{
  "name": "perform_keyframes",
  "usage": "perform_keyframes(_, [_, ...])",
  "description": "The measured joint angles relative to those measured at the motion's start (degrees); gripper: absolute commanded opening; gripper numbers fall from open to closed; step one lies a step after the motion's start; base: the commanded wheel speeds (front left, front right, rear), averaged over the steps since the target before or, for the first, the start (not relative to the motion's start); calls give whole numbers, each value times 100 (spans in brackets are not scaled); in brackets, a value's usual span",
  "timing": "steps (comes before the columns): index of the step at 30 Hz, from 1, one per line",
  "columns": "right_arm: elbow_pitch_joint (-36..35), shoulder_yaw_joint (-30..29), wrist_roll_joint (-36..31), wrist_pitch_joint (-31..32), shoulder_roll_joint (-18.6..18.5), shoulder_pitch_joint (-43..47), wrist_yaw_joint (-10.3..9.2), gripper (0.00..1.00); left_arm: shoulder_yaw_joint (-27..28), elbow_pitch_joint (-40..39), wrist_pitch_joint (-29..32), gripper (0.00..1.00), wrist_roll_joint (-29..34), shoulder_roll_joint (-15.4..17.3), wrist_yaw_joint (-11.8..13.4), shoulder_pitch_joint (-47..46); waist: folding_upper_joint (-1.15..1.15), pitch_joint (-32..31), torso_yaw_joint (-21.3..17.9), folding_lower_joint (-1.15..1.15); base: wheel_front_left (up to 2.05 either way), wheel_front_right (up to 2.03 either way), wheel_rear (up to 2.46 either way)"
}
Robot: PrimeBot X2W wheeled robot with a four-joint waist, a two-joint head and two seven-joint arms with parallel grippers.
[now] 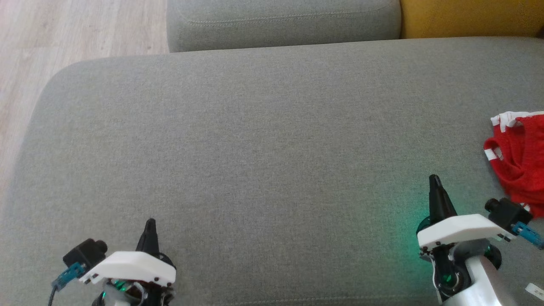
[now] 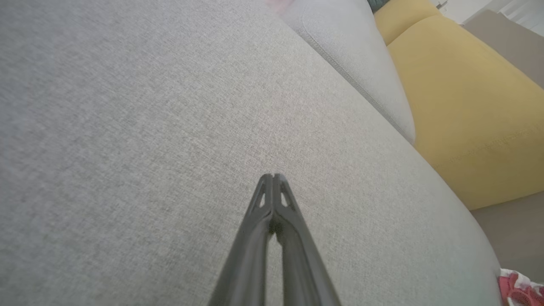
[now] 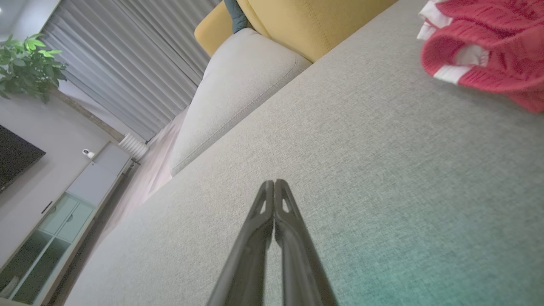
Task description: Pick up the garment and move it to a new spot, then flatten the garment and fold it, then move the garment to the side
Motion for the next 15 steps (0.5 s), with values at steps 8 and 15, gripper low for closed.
perform_keyframes(8, [-151, -82, 533, 131, 3, 18, 0, 0, 118, -49, 120, 0, -487, 1, -99, -6, 0, -26, 11, 0, 0, 0, 0])
perform_keyframes(15, [-266, -178, 1006, 240, 15, 122, 0, 0, 227, -120, 231, 0, -911, 1, -203, -16, 0, -49, 20, 0, 0, 0, 0])
